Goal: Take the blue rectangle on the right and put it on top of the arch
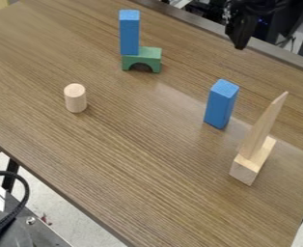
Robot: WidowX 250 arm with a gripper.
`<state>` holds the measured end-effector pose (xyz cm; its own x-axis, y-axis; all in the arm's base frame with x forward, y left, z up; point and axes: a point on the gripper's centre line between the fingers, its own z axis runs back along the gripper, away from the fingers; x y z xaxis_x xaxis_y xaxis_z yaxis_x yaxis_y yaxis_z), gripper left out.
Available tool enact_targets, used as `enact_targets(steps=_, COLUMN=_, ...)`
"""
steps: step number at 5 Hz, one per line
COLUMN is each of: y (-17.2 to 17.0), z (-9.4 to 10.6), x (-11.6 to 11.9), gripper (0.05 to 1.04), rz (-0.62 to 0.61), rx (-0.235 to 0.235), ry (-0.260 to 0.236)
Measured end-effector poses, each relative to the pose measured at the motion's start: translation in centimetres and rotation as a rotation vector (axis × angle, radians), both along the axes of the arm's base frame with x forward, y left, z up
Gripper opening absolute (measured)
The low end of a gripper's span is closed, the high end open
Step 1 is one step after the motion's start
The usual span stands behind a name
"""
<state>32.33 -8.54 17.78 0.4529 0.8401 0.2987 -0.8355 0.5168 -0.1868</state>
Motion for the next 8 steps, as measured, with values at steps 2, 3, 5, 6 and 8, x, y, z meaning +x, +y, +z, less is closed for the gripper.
enact_targets(steps=2, y=0.3, z=-1.6, x=0.0, gripper=0.999, rz=0.105, rx=-0.003, ry=0.022)
enact_targets(steps=3, y=0.6, z=-2.6, x=0.2, gripper=0.999, rz=0.189, rx=-0.031, ry=0.015)
enact_targets(steps=5, y=0.7, z=-4.8, x=0.7, gripper=0.999, rz=0.289, rx=-0.064, ry=-0.006)
enact_targets(steps=6, y=1.2, z=-6.0, x=1.2, gripper=0.999, rz=0.315, rx=-0.074, ry=-0.021)
enact_targets(steps=8, y=2.1, z=-6.5, x=2.1, gripper=0.999, rz=0.413, rx=-0.084, ry=-0.087)
